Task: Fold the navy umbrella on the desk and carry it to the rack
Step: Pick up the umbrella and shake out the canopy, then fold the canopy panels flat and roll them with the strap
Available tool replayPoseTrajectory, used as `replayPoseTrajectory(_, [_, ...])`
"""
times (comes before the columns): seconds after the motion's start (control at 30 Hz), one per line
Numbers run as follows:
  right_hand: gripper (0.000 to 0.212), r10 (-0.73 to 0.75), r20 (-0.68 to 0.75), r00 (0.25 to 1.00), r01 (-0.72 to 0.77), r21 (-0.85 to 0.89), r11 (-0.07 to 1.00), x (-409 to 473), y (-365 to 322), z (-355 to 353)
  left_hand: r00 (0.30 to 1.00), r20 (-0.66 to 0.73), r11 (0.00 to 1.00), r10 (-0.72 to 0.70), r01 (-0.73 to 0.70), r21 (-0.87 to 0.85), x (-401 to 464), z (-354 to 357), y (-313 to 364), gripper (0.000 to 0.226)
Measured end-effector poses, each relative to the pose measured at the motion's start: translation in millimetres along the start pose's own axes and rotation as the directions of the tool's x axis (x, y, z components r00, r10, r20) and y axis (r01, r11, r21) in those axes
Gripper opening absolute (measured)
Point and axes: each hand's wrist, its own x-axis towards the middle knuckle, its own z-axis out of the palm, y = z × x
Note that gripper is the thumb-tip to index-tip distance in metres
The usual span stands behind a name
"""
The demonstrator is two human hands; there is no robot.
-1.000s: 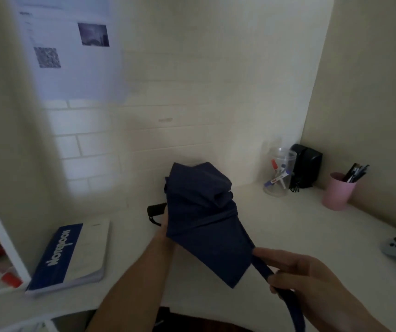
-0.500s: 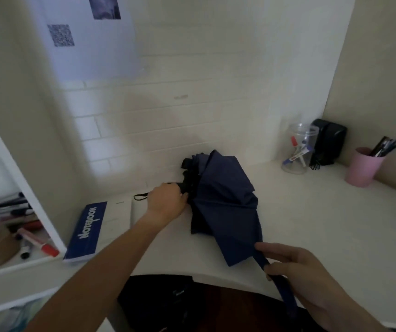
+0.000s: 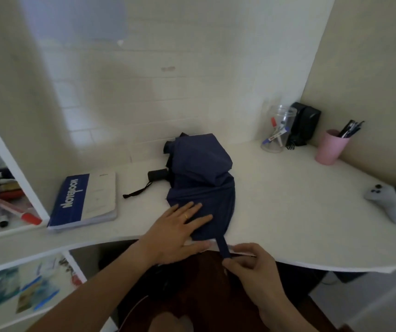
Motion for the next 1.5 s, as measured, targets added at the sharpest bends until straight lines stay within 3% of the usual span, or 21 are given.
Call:
replayPoseTrajectory(0.07, [0.032,0.056,0.02,0.998,-0.057,0.014,0.998,-5,8,-1,0.989,-0.133,0.996,0.068,-0.061,0.058,-11,4,5,0.074])
replayPoseTrajectory(0.13, [0.031,0.101,0.064,0.993,-0.098,-0.039,0.994,-10,12,0,0.947,-0.253,0.974,0.199,-0.163,0.158,-19,9,10,0.059])
replayPoseTrajectory(0.2, [0.026,-0.007,0.053,0.999,0.023,-0.303,0.953,-9,11,-1,0.904,-0.34,0.961,0.258,-0.205,0.185,-27,15,10,0.045])
replayPoseTrajectory(0.23, [0.02,-0.141,0.014,0.99,0.134,-0.417,0.899,-6,7,-4,0.891,-0.373,0.962,0.259,-0.201,0.186,-29,16,10,0.039])
replayPoseTrajectory(0.3, [0.015,-0.463,-0.017,0.886,0.386,-0.524,0.759,8,-7,-16,0.879,-0.412,0.968,0.24,-0.183,0.173,-33,15,10,0.037])
replayPoseTrajectory(0.37, [0.03,-0.655,0.155,0.739,0.601,-0.59,0.539,34,-22,-23,0.876,-0.439,0.978,0.202,-0.159,0.132,-36,15,8,0.038])
replayPoseTrajectory(0.43, [0.043,-0.663,0.385,0.642,0.719,-0.601,0.348,61,-31,-24,0.879,-0.449,0.987,0.161,-0.139,0.081,-38,14,7,0.037])
replayPoseTrajectory(0.47, [0.044,-0.642,0.444,0.625,0.742,-0.593,0.312,71,-32,-22,0.88,-0.451,0.989,0.148,-0.134,0.064,-38,14,7,0.037])
replayPoseTrajectory(0.7, [0.015,-0.72,0.524,0.455,0.821,-0.56,0.112,99,-26,-25,0.91,-0.405,0.996,0.085,-0.084,0.019,-40,2,7,0.032])
replayPoseTrajectory(0.8, [0.019,-0.657,0.581,0.481,0.83,-0.543,0.128,94,-34,-29,0.928,-0.372,0.995,-0.008,-0.029,-0.094,-30,-18,12,0.051])
replayPoseTrajectory(0.9, [0.029,-0.709,0.506,0.491,0.828,-0.523,0.201,98,-51,-23,0.937,-0.348,0.997,-0.026,0.001,-0.073,-9,-27,11,0.052])
replayPoseTrajectory(1.03, [0.039,-0.588,0.594,0.549,0.785,-0.608,0.118,110,-48,-16,1.0,-0.015,0.999,-0.023,0.024,0.028,-3,-17,-9,0.056])
replayPoseTrajectory(1.1, [0.045,-0.525,0.626,0.577,0.768,-0.634,0.087,111,-39,-23,0.999,0.04,1.0,0.005,-0.005,0.007,-14,-16,-21,0.058])
replayPoseTrajectory(1.17, [0.044,-0.498,0.62,0.606,0.764,-0.629,0.147,113,-41,-30,0.999,-0.034,0.999,-0.001,-0.001,-0.04,-26,-19,-29,0.063])
replayPoseTrajectory(1.23, [0.036,-0.543,0.521,0.659,0.737,-0.592,0.327,121,-57,-28,0.945,-0.294,0.98,-0.141,0.09,-0.18,-26,-24,-30,0.059])
replayPoseTrajectory(1.3, [0.027,-0.621,0.221,0.752,0.634,-0.5,0.59,136,-82,-19,0.759,-0.494,0.88,-0.423,0.215,-0.423,-6,-35,-34,0.042])
replayPoseTrajectory(1.33, [0.027,-0.576,0.076,0.814,0.549,-0.423,0.72,142,-96,-16,0.678,-0.482,0.786,-0.555,0.239,-0.57,8,-42,-35,0.041])
replayPoseTrajectory(1.37, [0.031,-0.486,-0.004,0.874,0.456,-0.335,0.824,150,-110,-14,0.655,-0.386,0.671,-0.65,0.256,-0.696,24,-52,-38,0.05])
replayPoseTrajectory(1.4, [0.039,-0.397,-0.004,0.918,0.381,-0.279,0.882,158,-121,-11,0.684,-0.247,0.548,-0.687,0.263,-0.794,38,-59,-42,0.061])
replayPoseTrajectory(1.43, [0.049,-0.335,0.06,0.94,0.337,-0.301,0.892,165,-129,-9,0.716,-0.13,0.443,-0.686,0.27,-0.855,51,-63,-46,0.066])
replayPoseTrajectory(1.5, [0.068,-0.271,0.231,0.934,0.352,-0.489,0.798,176,-137,-4,0.734,-0.034,0.326,-0.678,0.259,-0.909,69,-66,-52,0.058])
